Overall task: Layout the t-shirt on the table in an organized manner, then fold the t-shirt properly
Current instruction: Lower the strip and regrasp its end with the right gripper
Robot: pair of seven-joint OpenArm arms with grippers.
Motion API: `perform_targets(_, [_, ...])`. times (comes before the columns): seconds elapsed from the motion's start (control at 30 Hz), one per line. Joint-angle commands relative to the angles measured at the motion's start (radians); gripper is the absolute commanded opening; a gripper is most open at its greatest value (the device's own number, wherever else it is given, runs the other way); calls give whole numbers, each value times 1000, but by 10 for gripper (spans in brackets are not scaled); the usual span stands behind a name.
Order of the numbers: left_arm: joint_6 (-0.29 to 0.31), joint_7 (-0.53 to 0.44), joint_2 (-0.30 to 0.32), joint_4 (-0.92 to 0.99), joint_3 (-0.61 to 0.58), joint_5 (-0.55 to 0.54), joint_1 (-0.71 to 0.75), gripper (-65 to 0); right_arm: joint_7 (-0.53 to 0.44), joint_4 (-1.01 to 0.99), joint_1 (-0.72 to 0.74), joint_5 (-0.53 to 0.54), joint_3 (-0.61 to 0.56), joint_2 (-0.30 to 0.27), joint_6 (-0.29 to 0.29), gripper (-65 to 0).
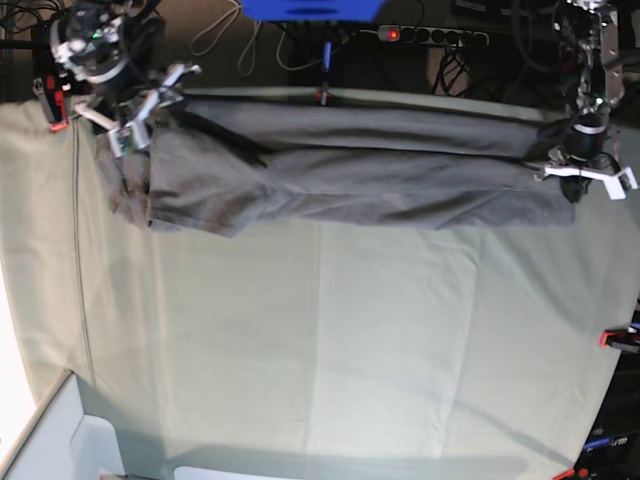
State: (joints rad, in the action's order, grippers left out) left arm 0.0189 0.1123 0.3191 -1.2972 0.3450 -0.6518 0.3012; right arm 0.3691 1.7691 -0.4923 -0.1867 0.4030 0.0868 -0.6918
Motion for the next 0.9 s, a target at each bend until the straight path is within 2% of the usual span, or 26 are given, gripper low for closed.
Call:
perform_targets(0.0, [2,-27,16,-12,7,2,-6,-650,-26,19,-4,11,3,-5,-6,-262])
perform_targets(0.43, [2,-26,16,-11,7,2,-7,-650,-28,-77,45,11,7,-9,-6,-277])
perform_targets(0.53, [2,-26,16,-9,7,2,-6,-650,-28,-76,54,11,3,-11,-6,-360])
perform_targets(0.73, [2,-26,16,-12,7,2,-6,-650,-25,-73,54,11,7,-8,-6,-650])
perform_targets(0.87, [2,-26,19,-15,7,2,-4,-650,-28,-24,1,13,17,-20,-6,-650])
